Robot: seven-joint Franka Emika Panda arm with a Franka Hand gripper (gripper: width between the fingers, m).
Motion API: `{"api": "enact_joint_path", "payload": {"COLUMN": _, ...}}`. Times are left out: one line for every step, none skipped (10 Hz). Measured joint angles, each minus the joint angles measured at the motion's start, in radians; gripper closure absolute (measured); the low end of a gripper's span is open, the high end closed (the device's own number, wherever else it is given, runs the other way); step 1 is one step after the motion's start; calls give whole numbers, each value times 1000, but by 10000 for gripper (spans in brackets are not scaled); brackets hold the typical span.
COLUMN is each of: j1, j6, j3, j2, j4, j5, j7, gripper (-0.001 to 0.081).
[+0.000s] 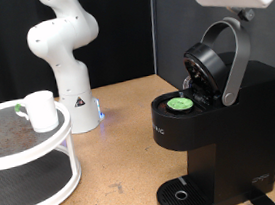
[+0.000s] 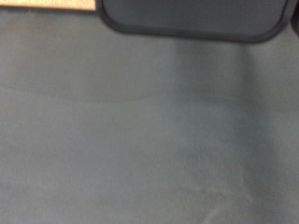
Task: Make a cup of coffee with the keurig machine
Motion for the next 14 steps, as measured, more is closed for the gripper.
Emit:
{"api": "enact_joint_path", "payload": {"j1": -5, "j6": 2, "j3": -3, "j2": 0, "j4": -11, "j5": -5, "j7": -1, "gripper": 799}}
{"api": "enact_joint_path", "payload": {"j1": -8, "j6": 2, "j3": -9, "j2": 0, "j4": -18, "j5": -6, "j7": -6, "gripper": 803}}
{"api": "enact_joint_path", "payload": {"j1": -11, "j6": 3, "j3": -12, "j2": -2, "j4": -20, "j5": -6, "j7": -8, "gripper": 803}}
{"api": "enact_joint_path", "payload": {"j1": -16, "j6": 3, "j3": -17, "j2": -8, "j4": -24, "j5": -5, "j7": -14, "gripper": 803}}
{"api": "enact_joint_path", "payload": {"j1": -21, "j6": 3, "j3": -27, "j2": -18, "j4": -33, "j5": 0, "j7": -33, "gripper": 803}}
{"api": "enact_joint_path", "payload": {"j1": -27, "j6": 0, "j3": -40, "j2": -33, "j4": -45, "j5": 16, "j7": -72, "gripper": 803}}
{"api": "enact_joint_path", "payload": {"j1": -33, "j6": -3, "j3": -55, "j2": -49, "j4": -60, "j5": 30, "j7": -108, "gripper": 803}}
{"api": "enact_joint_path", "payload": {"j1": -41, "j6": -5, "j3": -68, "j2": -66, "j4": -74, "j5": 34, "j7": -130, "gripper": 803}}
{"api": "enact_joint_path", "payload": {"j1": -50, "j6": -17, "j3": -83, "j2": -79, "j4": -85, "j5": 32, "j7": -147, "gripper": 803}}
{"api": "enact_joint_path", "payload": {"j1": -60, "j6": -36, "j3": -96, "j2": -91, "j4": -94, "j5": 31, "j7": -165, "gripper": 803}}
{"api": "enact_joint_path", "payload": {"j1": -68, "j6": -46, "j3": -106, "j2": -100, "j4": -103, "j5": 20, "j7": -178, "gripper": 803}}
{"api": "enact_joint_path", "payload": {"j1": -77, "j6": -57, "j3": -112, "j2": -104, "j4": -111, "j5": -8, "j7": -181, "gripper": 803}}
{"api": "enact_joint_path", "payload": {"j1": -86, "j6": -68, "j3": -114, "j2": -104, "j4": -120, "j5": -37, "j7": -183, "gripper": 803}}
{"api": "enact_joint_path", "payload": {"j1": -95, "j6": -70, "j3": -116, "j2": -105, "j4": -134, "j5": -68, "j7": -194, "gripper": 803}}
